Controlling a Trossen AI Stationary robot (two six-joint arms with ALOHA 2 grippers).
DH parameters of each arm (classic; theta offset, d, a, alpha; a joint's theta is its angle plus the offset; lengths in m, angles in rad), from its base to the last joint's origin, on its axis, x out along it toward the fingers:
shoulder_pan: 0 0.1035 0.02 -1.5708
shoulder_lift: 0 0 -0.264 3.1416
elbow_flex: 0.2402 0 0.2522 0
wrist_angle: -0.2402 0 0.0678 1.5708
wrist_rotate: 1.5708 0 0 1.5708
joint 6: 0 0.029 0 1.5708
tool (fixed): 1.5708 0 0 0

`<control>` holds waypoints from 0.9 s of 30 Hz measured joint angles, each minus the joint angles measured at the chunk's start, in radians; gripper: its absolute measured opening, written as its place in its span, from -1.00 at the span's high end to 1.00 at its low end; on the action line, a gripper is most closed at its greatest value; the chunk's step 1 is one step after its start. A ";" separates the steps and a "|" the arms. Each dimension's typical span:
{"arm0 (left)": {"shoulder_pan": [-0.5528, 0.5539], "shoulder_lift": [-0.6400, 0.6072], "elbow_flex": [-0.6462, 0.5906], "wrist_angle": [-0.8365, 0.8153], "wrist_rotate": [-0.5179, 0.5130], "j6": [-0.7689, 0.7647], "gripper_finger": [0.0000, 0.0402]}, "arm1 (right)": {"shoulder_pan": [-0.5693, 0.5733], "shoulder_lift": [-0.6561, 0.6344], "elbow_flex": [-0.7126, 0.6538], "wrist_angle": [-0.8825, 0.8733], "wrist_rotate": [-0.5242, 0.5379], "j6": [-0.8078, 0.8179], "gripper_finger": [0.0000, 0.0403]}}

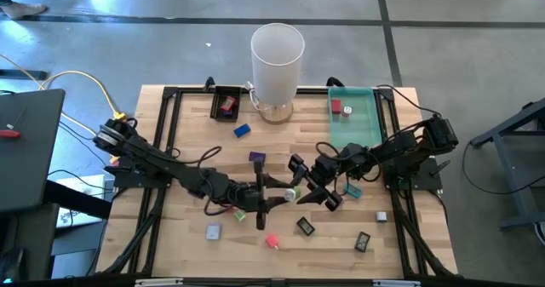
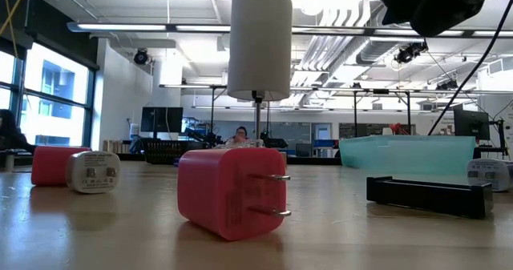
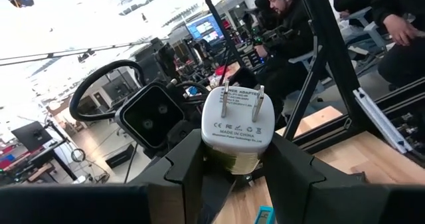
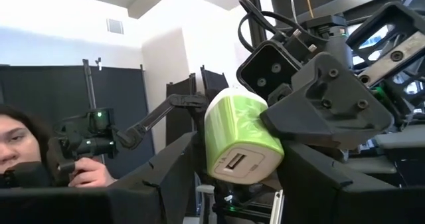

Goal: Pick & Place Office items
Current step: Put the left green white adapter into the green bin

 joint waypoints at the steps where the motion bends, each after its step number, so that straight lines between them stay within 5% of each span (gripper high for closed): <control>1: 0.000 0.001 0.000 0.000 -0.001 0.004 0.40 | 0.000 0.000 0.000 -0.003 -0.001 0.000 0.03; 9: -0.002 0.002 -0.001 -0.002 -0.005 0.009 0.40 | 0.000 0.000 0.000 -0.004 -0.010 -0.007 0.04; 19: -0.028 0.003 -0.001 -0.005 -0.013 0.023 0.40 | 0.000 0.000 0.002 -0.017 -0.030 -0.010 0.29; 27: -0.046 0.004 -0.002 -0.009 -0.053 0.055 0.40 | 0.002 0.000 0.002 -0.028 -0.032 -0.014 0.00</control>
